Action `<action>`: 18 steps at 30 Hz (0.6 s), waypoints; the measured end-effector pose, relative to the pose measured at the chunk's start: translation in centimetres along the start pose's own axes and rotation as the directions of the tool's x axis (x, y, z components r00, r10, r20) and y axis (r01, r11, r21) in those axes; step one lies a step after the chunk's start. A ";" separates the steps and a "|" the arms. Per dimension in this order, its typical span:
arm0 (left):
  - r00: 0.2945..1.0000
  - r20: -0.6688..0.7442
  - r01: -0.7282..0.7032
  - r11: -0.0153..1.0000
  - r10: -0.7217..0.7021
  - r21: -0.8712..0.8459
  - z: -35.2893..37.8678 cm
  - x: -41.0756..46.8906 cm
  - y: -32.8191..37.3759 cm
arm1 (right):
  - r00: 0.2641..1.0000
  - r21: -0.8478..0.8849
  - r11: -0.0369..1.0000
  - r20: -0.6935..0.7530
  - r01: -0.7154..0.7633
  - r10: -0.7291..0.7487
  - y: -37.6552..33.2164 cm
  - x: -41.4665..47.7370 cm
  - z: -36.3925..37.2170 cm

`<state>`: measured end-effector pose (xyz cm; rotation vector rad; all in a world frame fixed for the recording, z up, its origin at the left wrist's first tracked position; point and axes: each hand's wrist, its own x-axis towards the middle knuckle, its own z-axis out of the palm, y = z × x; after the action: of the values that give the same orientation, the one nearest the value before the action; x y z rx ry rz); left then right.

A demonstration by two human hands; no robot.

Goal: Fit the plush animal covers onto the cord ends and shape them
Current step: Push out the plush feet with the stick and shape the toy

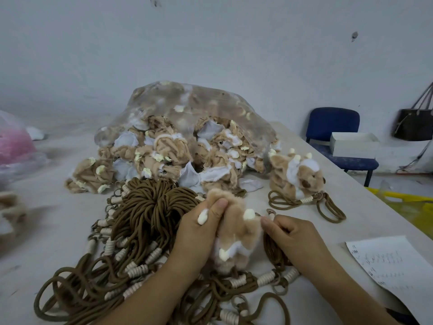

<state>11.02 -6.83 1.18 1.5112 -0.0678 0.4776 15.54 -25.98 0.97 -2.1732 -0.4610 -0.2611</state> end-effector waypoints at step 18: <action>0.994 -0.053 -0.086 0.991 0.092 0.100 -0.5 0.4 0.2 | 1.000 -0.067 0.998 0.023 0.010 -0.009 0.9 0.3 0.1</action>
<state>11.22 -6.21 1.44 1.5940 -0.0681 0.6030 16.21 -26.35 0.34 -2.2424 -0.4818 -0.2610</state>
